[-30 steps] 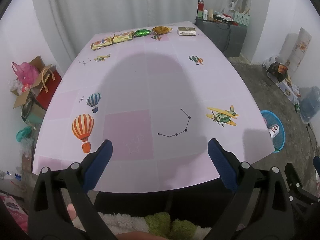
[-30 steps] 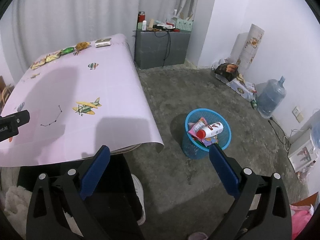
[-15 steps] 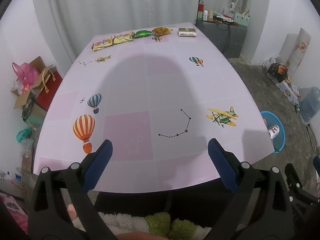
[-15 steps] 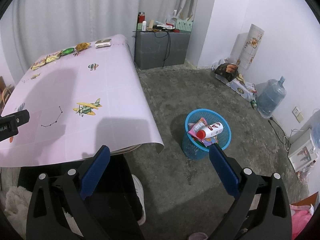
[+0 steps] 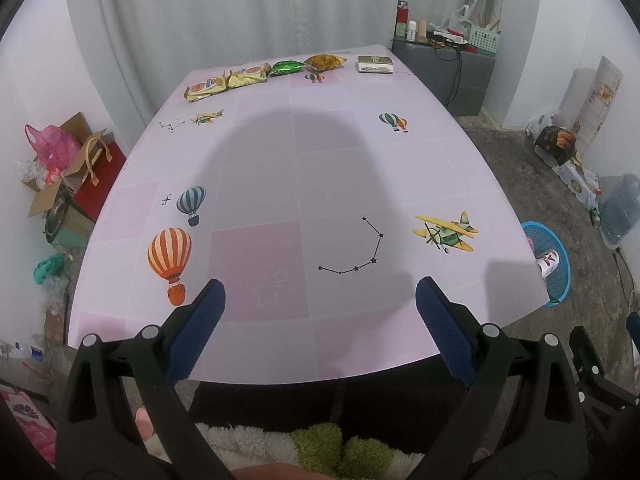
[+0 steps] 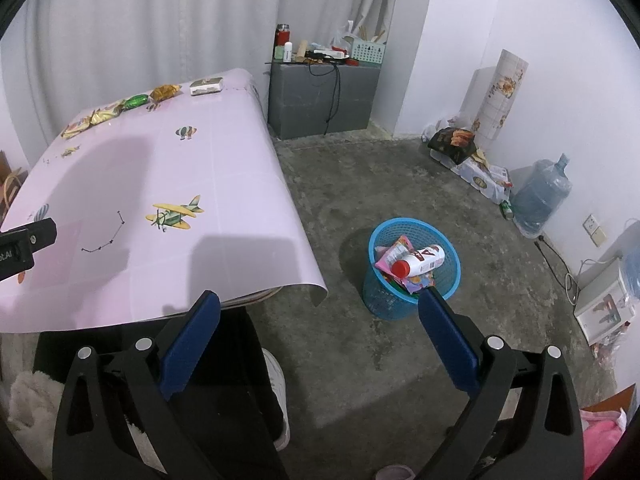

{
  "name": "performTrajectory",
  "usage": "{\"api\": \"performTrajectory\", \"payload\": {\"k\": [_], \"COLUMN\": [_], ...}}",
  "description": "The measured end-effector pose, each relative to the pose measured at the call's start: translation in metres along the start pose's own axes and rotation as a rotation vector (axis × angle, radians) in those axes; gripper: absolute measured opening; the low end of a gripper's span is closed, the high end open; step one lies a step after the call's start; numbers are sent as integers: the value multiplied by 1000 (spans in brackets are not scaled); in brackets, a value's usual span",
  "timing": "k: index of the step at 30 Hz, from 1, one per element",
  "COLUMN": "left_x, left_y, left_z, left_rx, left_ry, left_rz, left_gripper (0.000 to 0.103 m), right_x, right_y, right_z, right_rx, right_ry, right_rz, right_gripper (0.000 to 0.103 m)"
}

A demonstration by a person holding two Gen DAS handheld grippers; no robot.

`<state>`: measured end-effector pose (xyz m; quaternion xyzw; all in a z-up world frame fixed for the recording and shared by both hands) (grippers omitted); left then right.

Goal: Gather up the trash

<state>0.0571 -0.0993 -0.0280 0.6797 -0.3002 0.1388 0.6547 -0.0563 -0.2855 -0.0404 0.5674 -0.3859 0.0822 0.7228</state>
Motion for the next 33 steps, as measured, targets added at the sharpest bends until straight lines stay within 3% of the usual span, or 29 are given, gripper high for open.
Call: {"api": "performTrajectory", "payload": {"k": [33], "left_x": [-3], "left_y": [0], "left_z": [0], "left_rx": [2], "left_ry": [-3], "left_rz": [-6], "left_gripper": [92], "right_x": [0], "right_y": [2], "right_z": [2], "right_rx": [-1], "right_ry": [-5], "right_rz": [-6], "right_gripper": [96]}}
Point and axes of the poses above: each gripper's, at about its wrist camera, not at the fingertips, and y roughly against the way its jaws point, z to its right, x to its top, the point moved 4 cm from there along -y, roughly the way its jaws point, and after that the axes turned 3 degrees about x, right-handed, at the moved point
